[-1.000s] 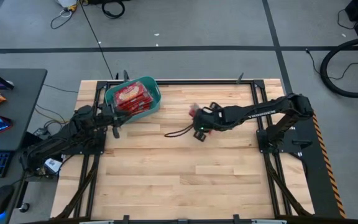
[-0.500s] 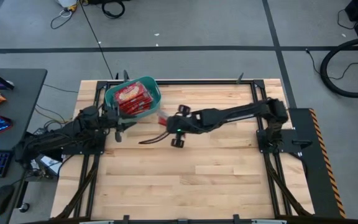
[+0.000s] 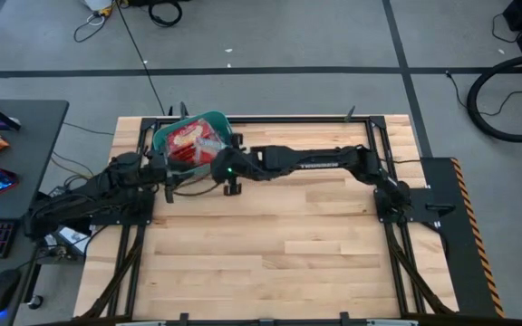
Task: Sort popcorn bags into baskets
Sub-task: Put the popcorn bag into the green bin
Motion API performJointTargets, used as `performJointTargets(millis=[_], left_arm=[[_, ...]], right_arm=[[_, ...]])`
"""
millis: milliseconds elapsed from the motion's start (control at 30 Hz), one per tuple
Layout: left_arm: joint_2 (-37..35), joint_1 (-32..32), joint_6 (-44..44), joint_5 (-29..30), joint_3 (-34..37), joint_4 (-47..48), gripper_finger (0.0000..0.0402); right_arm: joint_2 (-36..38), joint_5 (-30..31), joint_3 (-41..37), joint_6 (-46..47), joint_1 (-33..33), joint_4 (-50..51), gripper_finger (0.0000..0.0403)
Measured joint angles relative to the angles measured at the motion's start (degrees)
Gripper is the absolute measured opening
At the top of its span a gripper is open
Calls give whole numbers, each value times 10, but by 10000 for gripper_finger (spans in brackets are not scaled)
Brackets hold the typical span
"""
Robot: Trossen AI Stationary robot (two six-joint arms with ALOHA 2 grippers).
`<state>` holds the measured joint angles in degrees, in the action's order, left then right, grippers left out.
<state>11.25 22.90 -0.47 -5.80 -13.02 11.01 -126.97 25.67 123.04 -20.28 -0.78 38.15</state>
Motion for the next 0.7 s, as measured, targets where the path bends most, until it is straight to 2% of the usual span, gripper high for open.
performJointTargets(millis=[100,300,500,600,700], left_arm=[[0,0,-32,0,0,14,146],[0,0,-65,-3,0,0,146],[0,-5,-95,-70,0,4,146],[0,-19,-109,-94,0,14,146],[0,-37,-109,-95,0,7,146]], right_arm=[[-20,3,33,-47,-17,-6,2],[-66,-42,80,-116,-58,-68,2],[-107,-68,112,-170,-86,-125,2],[-109,-100,119,-179,-97,-148,2],[-109,-162,119,-174,-110,-169,2]])
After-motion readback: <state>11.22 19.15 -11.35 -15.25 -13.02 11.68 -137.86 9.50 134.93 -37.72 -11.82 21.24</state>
